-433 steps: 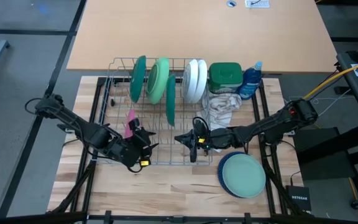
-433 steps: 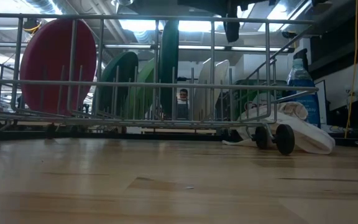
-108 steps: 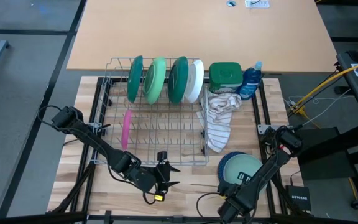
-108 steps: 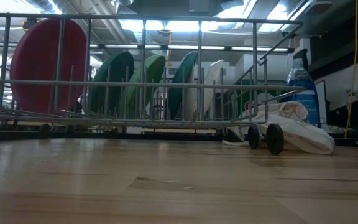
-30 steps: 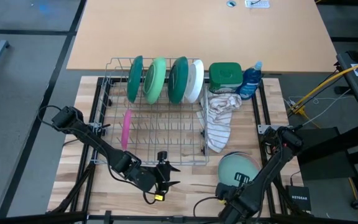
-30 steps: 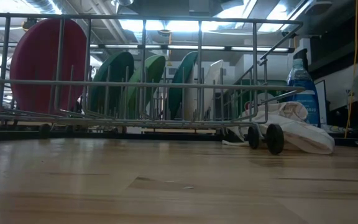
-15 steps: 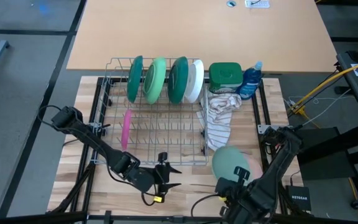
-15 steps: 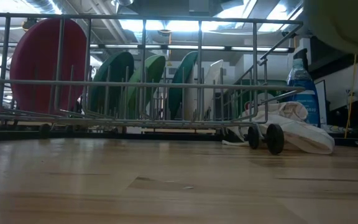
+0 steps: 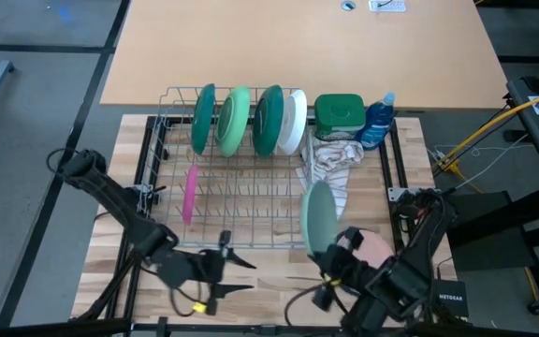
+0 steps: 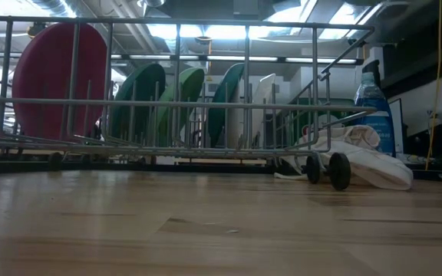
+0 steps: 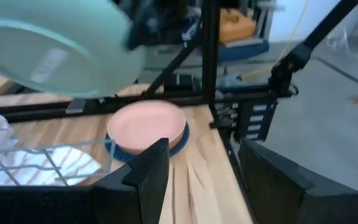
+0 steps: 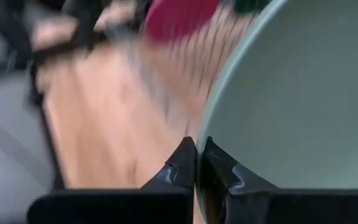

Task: Sort dishes
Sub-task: Put the mint green plate in the dish rack

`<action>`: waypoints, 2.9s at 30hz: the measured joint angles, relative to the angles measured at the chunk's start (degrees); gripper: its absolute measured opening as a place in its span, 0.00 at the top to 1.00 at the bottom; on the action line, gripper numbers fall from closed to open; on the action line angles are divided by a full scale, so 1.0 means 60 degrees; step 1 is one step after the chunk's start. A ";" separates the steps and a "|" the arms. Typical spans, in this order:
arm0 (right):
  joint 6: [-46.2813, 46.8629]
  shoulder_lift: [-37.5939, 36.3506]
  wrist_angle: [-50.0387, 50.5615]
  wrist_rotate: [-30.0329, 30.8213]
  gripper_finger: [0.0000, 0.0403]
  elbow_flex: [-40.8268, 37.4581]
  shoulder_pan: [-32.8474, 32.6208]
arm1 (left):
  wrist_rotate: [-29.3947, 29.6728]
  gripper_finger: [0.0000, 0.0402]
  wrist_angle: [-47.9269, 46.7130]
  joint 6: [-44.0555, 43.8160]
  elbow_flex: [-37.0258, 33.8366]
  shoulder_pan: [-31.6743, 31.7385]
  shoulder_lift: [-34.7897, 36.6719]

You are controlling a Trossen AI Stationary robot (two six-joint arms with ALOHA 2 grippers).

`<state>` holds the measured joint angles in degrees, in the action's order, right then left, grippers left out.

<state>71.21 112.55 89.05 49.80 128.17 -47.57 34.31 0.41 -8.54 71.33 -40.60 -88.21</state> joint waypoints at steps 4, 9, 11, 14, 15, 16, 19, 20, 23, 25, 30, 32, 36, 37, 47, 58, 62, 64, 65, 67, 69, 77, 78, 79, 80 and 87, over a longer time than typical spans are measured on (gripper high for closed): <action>0.0059 0.0000 -0.0733 0.1481 0.98 0.0016 0.0600 | 0.1022 0.54 -0.0433 0.0000 0.0004 -0.0484 0.0524; -0.0994 0.0000 -0.2545 0.1947 0.98 -0.0318 0.1460 | 0.2757 0.54 -0.1037 -0.0044 0.0004 -0.1235 0.1083; -0.1876 0.0000 -0.3587 0.1747 0.98 -0.0521 0.1786 | 0.3291 0.54 -0.1222 -0.0049 0.0004 -0.1552 0.1233; -0.3331 0.0000 -0.5337 0.1064 0.98 -0.0864 0.2248 | 0.4066 0.54 -0.1283 0.0046 0.0004 -0.2007 0.1327; -0.3842 0.0000 -0.5976 0.0773 0.98 -0.1000 0.2398 | 0.4309 0.54 -0.1294 0.0151 0.0004 -0.2142 0.1338; -0.4400 0.0000 -0.6740 0.0469 0.98 -0.1172 0.2545 | 0.4549 0.54 -0.1289 0.0240 0.0004 -0.2264 0.1342; -0.6025 0.0000 -0.9038 -0.0573 0.98 -0.1618 0.2972 | 0.5301 0.54 -0.1261 0.0502 0.0004 -0.2620 0.1342; -0.6538 0.0000 -0.9814 -0.0985 0.98 -0.1785 0.3106 | 0.5576 0.54 -0.1258 0.0565 0.0004 -0.2717 0.1342; -0.7712 0.0002 -1.1988 -0.2350 0.98 -0.2375 0.3512 | 0.6295 0.54 -0.1241 0.0701 0.0004 -0.3013 0.1342; -0.8139 0.0004 -1.3235 -0.3155 0.98 -0.2802 0.3776 | 0.6634 0.54 -0.1239 0.0704 0.0004 -0.3188 0.1342; -0.8307 0.0004 -1.5660 -0.4339 0.98 -0.3881 0.4319 | 0.7191 0.54 -0.1236 0.0703 0.0004 -0.3618 0.1342; -0.8194 0.0014 -1.6716 -0.4671 0.98 -0.4365 0.4470 | 0.7376 0.54 -0.1228 0.0699 0.0004 -0.3776 0.1342; -0.7849 0.0015 -1.8685 -0.4988 0.98 -0.5307 0.4680 | 0.7424 0.54 -0.1225 0.0647 0.0004 -0.4005 0.1342; -0.7815 0.0015 -1.9110 -0.4982 0.98 -0.5536 0.4710 | 0.7423 0.54 -0.1225 0.0619 0.0004 -0.4055 0.1342; -0.7167 0.0055 -2.1468 -0.4118 0.98 -0.7321 0.4685 | 0.7426 0.54 -0.1236 0.0313 0.0004 -0.4214 0.1342; -0.6879 0.0987 -2.3928 -0.3974 0.98 -0.8126 0.4754 | 0.7426 0.54 -0.1254 0.0317 0.0004 -0.4211 0.1342; -0.6861 0.1056 -2.4022 -0.3935 0.98 -0.8122 0.4811 | 0.7426 0.54 -0.1254 0.0317 0.0004 -0.4211 0.1342; -0.6842 0.1057 -2.3878 -0.3924 0.98 -0.8122 0.4818 | 0.7426 0.54 -0.1256 0.0317 0.0004 -0.4211 0.1342; -0.6840 0.1060 -2.3830 -0.3890 0.98 -0.8122 0.4820 | 0.7426 0.54 -0.1256 0.0317 0.0004 -0.4211 0.1342; -0.6883 0.1064 -2.3822 -0.3889 0.98 -0.8122 0.4820 | 0.7426 0.54 -0.1254 0.0317 0.0004 -0.4211 0.1342; -0.6895 0.1064 -2.3694 -0.3886 0.98 -0.8118 0.4820 | 0.7426 0.54 -0.1258 0.0317 0.0004 -0.4211 0.1342; -0.6692 0.1067 -2.2557 -0.3631 0.98 -0.8115 0.4820 | 0.7426 0.54 -0.1258 0.0317 0.0004 -0.4211 0.1342; -0.6642 0.1067 -2.2421 -0.3649 0.98 -0.8115 0.4827 | 0.7426 0.54 -0.1256 0.0317 0.0004 -0.4211 0.1342; -0.6642 0.1067 -2.2315 -0.3654 0.98 -0.8115 0.4827 | 0.7426 0.54 -0.1258 0.0321 0.0004 -0.4211 0.1342; -0.6638 0.1067 -2.2225 -0.3666 0.98 -0.8115 0.4845 | 0.7426 0.54 -0.1255 0.0317 0.0004 -0.4211 0.1342; -0.6578 0.1064 -2.1665 -0.3912 0.98 -0.8100 0.4915 | 0.7426 0.54 -0.1258 0.0484 0.0004 -0.4211 0.1342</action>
<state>31.74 118.93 -40.94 26.33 79.57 -18.08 78.87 -7.14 -5.63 71.35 -65.87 -80.16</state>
